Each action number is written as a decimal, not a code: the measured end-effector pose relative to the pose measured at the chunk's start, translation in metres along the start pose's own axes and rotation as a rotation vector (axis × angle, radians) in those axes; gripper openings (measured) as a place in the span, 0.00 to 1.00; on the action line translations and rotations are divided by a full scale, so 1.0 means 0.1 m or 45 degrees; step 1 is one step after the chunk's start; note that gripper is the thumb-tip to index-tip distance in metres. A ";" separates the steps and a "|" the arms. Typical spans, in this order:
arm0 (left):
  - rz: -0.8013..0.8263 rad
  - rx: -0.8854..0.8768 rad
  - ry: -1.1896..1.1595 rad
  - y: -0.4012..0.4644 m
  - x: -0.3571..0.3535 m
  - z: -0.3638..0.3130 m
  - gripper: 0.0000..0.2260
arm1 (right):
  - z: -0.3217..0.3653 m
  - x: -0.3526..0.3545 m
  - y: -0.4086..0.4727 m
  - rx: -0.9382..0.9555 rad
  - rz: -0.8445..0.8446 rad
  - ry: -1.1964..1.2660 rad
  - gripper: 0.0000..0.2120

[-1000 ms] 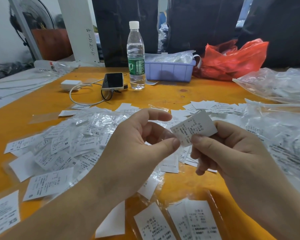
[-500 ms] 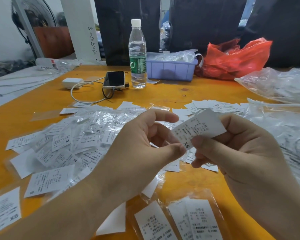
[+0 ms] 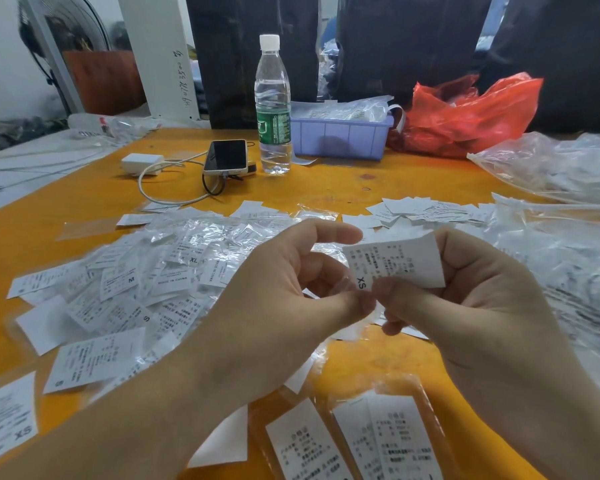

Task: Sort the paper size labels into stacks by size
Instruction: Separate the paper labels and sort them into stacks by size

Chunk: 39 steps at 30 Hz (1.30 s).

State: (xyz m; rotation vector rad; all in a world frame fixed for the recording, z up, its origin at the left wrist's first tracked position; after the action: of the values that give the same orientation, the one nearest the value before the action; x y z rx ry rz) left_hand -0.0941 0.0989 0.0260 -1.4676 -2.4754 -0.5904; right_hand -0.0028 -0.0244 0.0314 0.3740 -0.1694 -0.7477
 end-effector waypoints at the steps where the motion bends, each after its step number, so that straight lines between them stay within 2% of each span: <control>1: -0.001 -0.001 0.002 0.00 0.00 0.00 0.20 | 0.00 0.00 0.00 0.000 0.015 0.000 0.07; 15: -0.037 -0.040 -0.138 -0.01 0.04 -0.05 0.17 | 0.02 0.01 0.01 -0.060 0.066 -0.102 0.04; 25: -0.059 -0.047 -0.075 -0.01 0.04 -0.08 0.13 | -0.04 0.01 0.02 -0.119 0.063 -0.153 0.06; 33: -0.010 -0.054 -0.009 -0.02 -0.02 -0.04 0.06 | -0.10 0.00 0.03 -0.168 0.123 -0.159 0.05; 39: 0.026 -0.075 0.076 -0.01 -0.03 -0.03 0.06 | -0.18 -0.01 0.02 -0.270 0.212 -0.149 0.05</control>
State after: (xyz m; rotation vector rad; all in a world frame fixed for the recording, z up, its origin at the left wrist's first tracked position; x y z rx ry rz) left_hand -0.0936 0.0948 0.0278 -1.4720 -2.4145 -0.6981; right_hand 0.0026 -0.0172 0.0152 0.1130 -0.2264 -0.6158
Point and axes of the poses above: each hand's wrist, its own y-axis towards the middle knuckle, its own x-axis out of the back of the hand, z = x × y, the point moved 5 cm from there along y, towards the middle knuckle, and after that the axes turned 6 degrees about y, right-handed, at the moved point
